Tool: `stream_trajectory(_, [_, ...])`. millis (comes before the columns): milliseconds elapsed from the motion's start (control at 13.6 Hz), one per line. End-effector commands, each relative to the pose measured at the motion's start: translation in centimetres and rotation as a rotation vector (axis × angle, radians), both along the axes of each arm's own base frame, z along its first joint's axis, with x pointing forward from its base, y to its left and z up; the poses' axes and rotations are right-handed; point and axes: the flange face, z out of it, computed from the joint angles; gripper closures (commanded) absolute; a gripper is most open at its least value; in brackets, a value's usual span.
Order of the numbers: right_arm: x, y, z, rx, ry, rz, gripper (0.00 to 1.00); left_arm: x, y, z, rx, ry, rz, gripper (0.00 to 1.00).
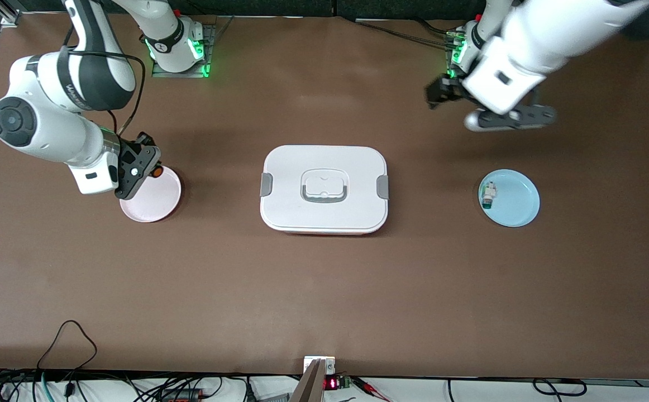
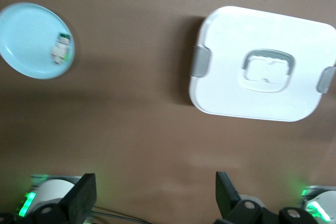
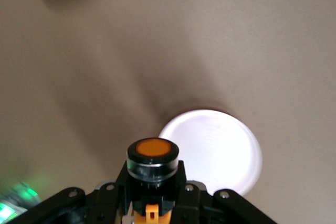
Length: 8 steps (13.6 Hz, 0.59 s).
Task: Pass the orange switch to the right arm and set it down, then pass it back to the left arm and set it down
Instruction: 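Lower the switch onto the white plate while the left gripper retracts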
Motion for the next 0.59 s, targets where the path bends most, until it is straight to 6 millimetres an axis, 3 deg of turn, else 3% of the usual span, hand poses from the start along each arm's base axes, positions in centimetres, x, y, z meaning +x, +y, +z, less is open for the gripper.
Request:
stream_trajectory(0, [0.4,-1.1,-1.8,-0.042,-0.031,0.145,0.75,0.2,5.9,-0.2,0.004,-0.012,-0.096,0.00])
stream_trajectory(295, [-0.2,-4.3,-6.3,-0.045,-0.041,0.261,0.74,0.5,9.0,-0.8,0.035,-0.027,-0.145,0.00])
stream_trajectory(517, [-1.2,-4.7,-9.3,-0.031,-0.042,0.314,0.73,1.3,11.4,-0.9,0.084,-0.059,-0.197,0.00])
